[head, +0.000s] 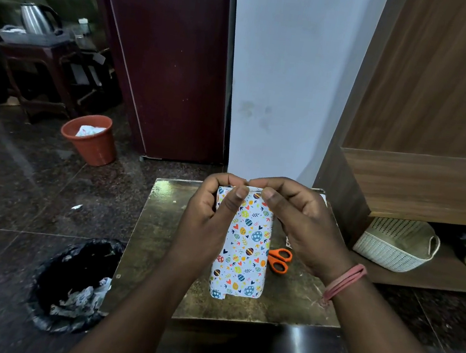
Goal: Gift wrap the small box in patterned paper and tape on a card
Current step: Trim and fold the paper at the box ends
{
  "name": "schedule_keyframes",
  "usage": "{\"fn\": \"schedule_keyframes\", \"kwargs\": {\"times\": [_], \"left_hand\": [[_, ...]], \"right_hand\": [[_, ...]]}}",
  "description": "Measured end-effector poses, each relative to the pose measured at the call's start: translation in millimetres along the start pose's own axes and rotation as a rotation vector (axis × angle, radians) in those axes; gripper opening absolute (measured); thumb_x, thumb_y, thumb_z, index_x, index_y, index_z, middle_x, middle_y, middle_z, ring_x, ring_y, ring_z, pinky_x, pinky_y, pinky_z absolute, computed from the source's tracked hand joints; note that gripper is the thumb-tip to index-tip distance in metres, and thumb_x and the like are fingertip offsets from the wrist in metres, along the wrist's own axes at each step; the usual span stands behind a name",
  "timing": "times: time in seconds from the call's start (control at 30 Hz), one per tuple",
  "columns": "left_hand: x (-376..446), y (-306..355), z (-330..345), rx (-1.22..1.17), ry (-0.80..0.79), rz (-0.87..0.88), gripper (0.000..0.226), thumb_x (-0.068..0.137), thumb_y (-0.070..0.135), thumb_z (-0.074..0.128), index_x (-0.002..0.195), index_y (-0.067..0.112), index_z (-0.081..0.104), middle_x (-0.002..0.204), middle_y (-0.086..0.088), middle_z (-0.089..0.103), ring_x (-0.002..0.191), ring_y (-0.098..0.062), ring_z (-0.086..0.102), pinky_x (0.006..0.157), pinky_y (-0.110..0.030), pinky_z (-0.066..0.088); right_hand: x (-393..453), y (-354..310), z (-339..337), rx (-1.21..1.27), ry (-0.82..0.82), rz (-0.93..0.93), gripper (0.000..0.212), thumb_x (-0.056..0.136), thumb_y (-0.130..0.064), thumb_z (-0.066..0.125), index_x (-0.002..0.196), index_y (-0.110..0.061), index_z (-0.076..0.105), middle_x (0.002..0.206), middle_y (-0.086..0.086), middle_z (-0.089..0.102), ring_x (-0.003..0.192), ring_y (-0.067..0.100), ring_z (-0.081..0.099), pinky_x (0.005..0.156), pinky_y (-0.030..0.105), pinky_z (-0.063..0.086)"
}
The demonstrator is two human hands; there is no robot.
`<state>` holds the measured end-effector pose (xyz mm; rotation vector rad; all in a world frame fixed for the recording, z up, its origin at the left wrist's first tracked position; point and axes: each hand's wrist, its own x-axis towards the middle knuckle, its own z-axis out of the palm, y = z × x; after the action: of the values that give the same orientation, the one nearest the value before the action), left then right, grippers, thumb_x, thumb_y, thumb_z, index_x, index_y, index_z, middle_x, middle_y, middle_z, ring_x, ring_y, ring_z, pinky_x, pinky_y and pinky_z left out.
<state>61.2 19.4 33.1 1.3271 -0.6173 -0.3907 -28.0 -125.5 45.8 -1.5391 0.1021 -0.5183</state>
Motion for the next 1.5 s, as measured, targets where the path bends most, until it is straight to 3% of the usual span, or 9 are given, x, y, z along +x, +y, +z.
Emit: {"fn": "schedule_keyframes", "kwargs": {"times": [0.17,0.57,0.7,0.8,0.93,1.1,1.23,1.33,1.5], "left_hand": [[1.7,0.9,-4.2,-0.017,-0.029,-0.025,0.047,0.081,0.029,0.083,0.119,0.013,0.062,0.106,-0.013,0.075,0.095,-0.027,0.074,0.078,-0.041,0.061],[3.1,-0.8,-13.3,0.226,0.073,0.280,0.036,0.068,0.024,0.094,0.091,0.012,0.069,0.101,0.002,0.069,0.097,-0.024,0.072,0.082,-0.043,0.061],[3.1,2.7,-13.8,0.327,0.065,0.358,0.036,0.069,0.028,0.094,0.090,0.014,0.069,0.102,0.003,0.066,0.099,-0.025,0.070,0.082,-0.049,0.058],[0.6,7.4,-11.1,0.384,0.060,0.427,0.032,0.069,0.033,0.093,0.088,0.021,0.070,0.105,0.005,0.064,0.099,-0.020,0.067,0.080,-0.043,0.056],[1.8,5.8,-8.5,0.505,0.009,0.521,0.030,0.070,0.031,0.091,0.088,0.018,0.072,0.112,0.002,0.062,0.110,-0.013,0.063,0.084,-0.030,0.052],[3.3,-5.0,-12.5,0.517,-0.134,0.459,0.026,0.088,0.029,0.080,0.100,0.027,0.057,0.146,0.004,0.050,0.154,-0.012,0.027,0.123,-0.038,0.027],[-2.1,-10.7,-10.1,0.562,-0.115,0.423,0.047,0.100,0.063,0.046,0.126,0.024,0.039,0.168,0.000,0.022,0.160,-0.015,-0.003,0.123,-0.066,0.007],[-1.3,-7.6,-6.9,0.369,-0.075,0.256,0.077,0.098,0.070,0.041,0.158,0.029,0.015,0.171,0.012,0.008,0.158,-0.009,-0.008,0.127,-0.059,0.007],[-0.1,-12.7,-19.8,0.371,-0.185,-0.081,0.080,0.085,0.082,0.044,0.148,0.071,-0.003,0.172,0.016,-0.002,0.157,-0.003,-0.002,0.128,-0.051,0.011]], "right_hand": [[-2.1,-1.6,-2.8,-0.082,-0.016,-0.060,0.025,0.102,-0.010,0.054,0.124,-0.008,0.066,0.118,0.007,0.074,0.114,0.023,0.069,0.094,0.035,0.055],[-2.9,1.4,1.2,-0.071,0.013,-0.084,0.018,0.099,0.006,0.054,0.114,0.000,0.062,0.110,0.014,0.076,0.111,0.027,0.070,0.098,0.047,0.055],[0.0,2.1,4.1,0.057,0.002,-0.017,0.031,0.095,-0.008,0.064,0.126,-0.008,0.063,0.127,0.006,0.070,0.123,0.022,0.063,0.099,0.040,0.052],[0.0,3.2,7.7,0.267,-0.034,0.144,0.038,0.097,-0.026,0.062,0.132,-0.013,0.061,0.112,0.002,0.070,0.098,0.014,0.065,0.083,0.030,0.052],[0.6,5.7,14.4,0.387,-0.080,0.244,0.034,0.103,-0.014,0.050,0.136,-0.009,0.055,0.097,0.008,0.069,0.073,0.010,0.063,0.076,0.031,0.051],[1.0,11.8,20.0,0.322,-0.048,0.203,0.033,0.100,-0.017,0.058,0.133,-0.015,0.056,0.110,0.014,0.061,0.089,0.023,0.056,0.092,0.047,0.044],[-0.8,13.7,19.8,0.098,-0.005,0.091,0.034,0.102,-0.017,0.057,0.136,-0.021,0.053,0.122,0.000,0.066,0.111,0.021,0.063,0.106,0.052,0.046],[-3.2,12.4,19.6,-0.004,0.003,0.023,0.036,0.103,-0.014,0.056,0.137,-0.024,0.050,0.133,0.000,0.063,0.127,0.020,0.059,0.111,0.045,0.044],[-3.9,18.0,16.7,-0.234,0.002,-0.040,0.045,0.102,-0.012,0.059,0.141,-0.031,0.046,0.156,-0.011,0.043,0.147,-0.003,0.030,0.122,0.035,0.028]]}}
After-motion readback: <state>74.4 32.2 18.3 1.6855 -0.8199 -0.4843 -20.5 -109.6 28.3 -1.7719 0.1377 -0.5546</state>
